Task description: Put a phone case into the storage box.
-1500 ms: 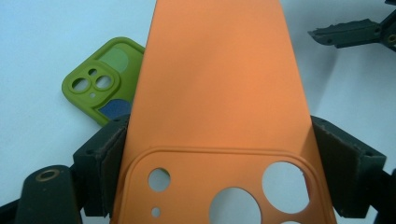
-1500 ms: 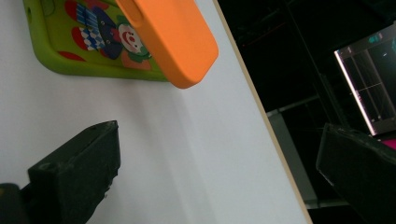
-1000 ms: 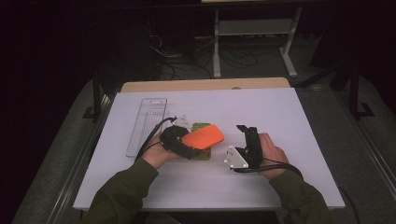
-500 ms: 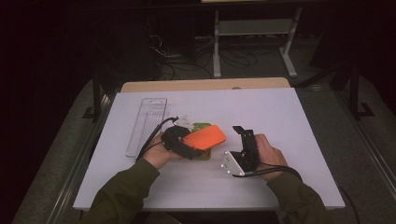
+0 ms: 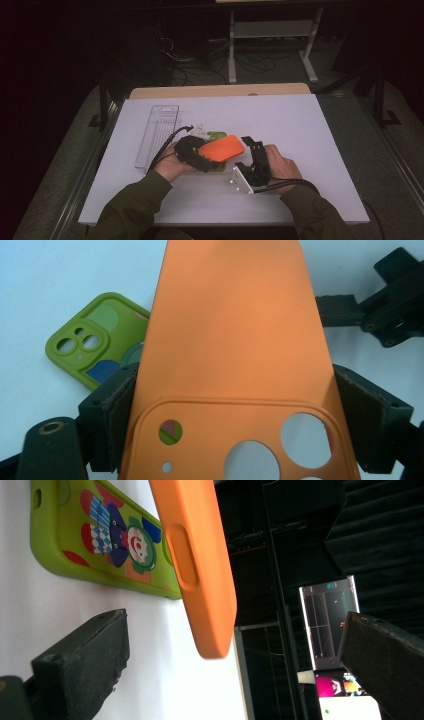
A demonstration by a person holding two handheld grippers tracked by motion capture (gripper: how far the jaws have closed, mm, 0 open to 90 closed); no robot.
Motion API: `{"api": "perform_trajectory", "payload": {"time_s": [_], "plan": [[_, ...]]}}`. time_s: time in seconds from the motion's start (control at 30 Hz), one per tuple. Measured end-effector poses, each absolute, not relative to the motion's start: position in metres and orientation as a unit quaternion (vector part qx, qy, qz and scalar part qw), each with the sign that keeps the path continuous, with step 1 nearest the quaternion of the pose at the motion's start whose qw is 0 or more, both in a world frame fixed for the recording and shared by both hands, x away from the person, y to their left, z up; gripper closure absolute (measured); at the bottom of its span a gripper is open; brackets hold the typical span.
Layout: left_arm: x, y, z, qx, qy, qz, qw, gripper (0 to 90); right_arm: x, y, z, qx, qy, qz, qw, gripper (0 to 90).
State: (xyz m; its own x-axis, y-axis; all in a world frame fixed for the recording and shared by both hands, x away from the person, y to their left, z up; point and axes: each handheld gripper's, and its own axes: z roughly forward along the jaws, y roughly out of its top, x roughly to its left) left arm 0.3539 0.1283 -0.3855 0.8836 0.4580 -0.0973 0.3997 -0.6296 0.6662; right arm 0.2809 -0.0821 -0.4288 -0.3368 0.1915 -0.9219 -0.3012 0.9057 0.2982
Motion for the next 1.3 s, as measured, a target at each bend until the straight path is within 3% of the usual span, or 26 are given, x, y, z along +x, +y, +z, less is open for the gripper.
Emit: {"api": "perform_trajectory", "payload": {"time_s": [0.83, 1.3], "plan": [[0.347, 0.119, -0.385, 0.901, 0.229, 0.036, 0.366, 15.5, 0.272, -0.065, -0.435, -0.078, 0.766, 0.194, 0.608, 21.3], [0.347, 0.118, -0.385, 0.908, 0.211, 0.035, 0.359, 15.5, 0.268, -0.062, -0.437, -0.083, 0.781, 0.178, 0.593, 46.5]]}}
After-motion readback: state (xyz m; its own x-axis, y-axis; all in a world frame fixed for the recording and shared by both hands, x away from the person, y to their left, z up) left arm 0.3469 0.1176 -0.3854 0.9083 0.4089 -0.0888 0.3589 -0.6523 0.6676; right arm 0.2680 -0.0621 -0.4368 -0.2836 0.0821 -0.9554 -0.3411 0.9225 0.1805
